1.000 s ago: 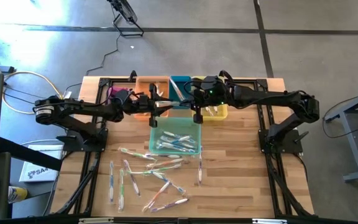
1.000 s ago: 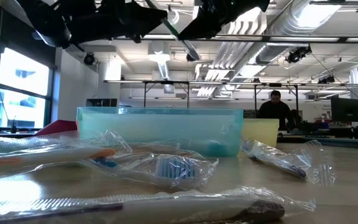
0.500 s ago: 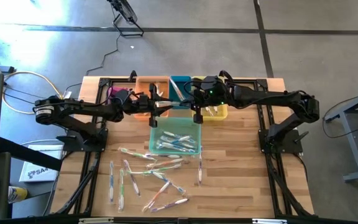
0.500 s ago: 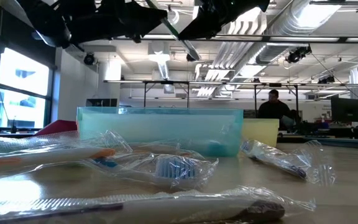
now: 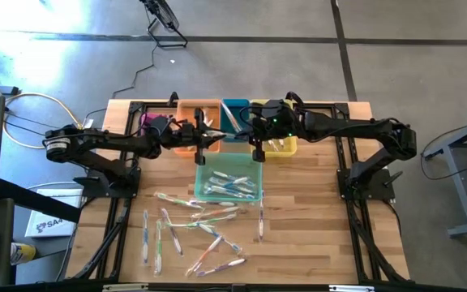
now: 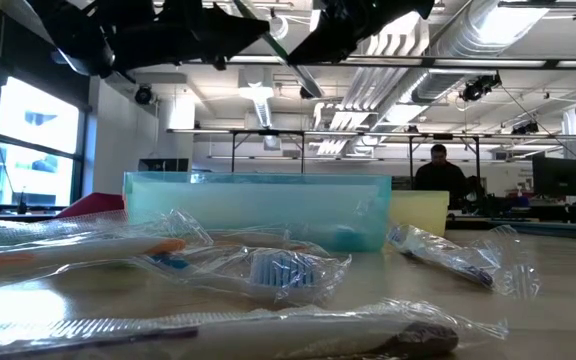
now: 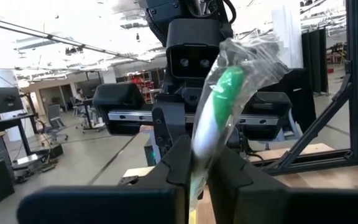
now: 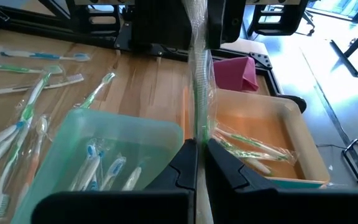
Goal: Pick & Place Toothbrushes
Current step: Put the green toothbrush into the orange bin
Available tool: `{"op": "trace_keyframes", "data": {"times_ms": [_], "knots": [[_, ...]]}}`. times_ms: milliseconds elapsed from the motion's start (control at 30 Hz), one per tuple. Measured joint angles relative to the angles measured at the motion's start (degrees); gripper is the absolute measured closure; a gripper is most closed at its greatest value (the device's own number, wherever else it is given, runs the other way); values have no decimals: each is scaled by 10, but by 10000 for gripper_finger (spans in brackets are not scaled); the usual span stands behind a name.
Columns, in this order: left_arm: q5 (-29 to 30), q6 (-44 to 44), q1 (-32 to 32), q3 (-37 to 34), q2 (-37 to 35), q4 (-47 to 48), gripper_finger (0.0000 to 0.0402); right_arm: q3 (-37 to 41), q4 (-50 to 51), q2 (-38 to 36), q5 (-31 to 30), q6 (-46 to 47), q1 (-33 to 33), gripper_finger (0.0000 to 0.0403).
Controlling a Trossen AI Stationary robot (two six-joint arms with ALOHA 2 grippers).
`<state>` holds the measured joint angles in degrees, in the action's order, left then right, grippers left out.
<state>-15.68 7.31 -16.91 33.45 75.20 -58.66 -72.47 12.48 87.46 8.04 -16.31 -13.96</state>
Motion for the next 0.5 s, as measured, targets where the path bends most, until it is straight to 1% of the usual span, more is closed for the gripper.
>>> {"op": "trace_keyframes", "data": {"times_ms": [67, 167, 267, 433, 500], "knots": [[1, 0, 0, 0, 0, 2, 371, 0, 2, 0, 5, -2, 0, 387], [4, -2, 0, 0, 0, 6, 372, 0, 2, 0, 6, -4, 0, 357], [5, -2, 0, 0, 0, 6, 381, 0, 2, 0, 5, -4, 0, 317], [11, 2, 1, 0, 0, 9, 382, 0, 2, -1, 5, -3, -1, 245], [26, 12, 1, 0, 0, 12, 382, 0, 7, -7, 4, 0, -1, 221]]}}
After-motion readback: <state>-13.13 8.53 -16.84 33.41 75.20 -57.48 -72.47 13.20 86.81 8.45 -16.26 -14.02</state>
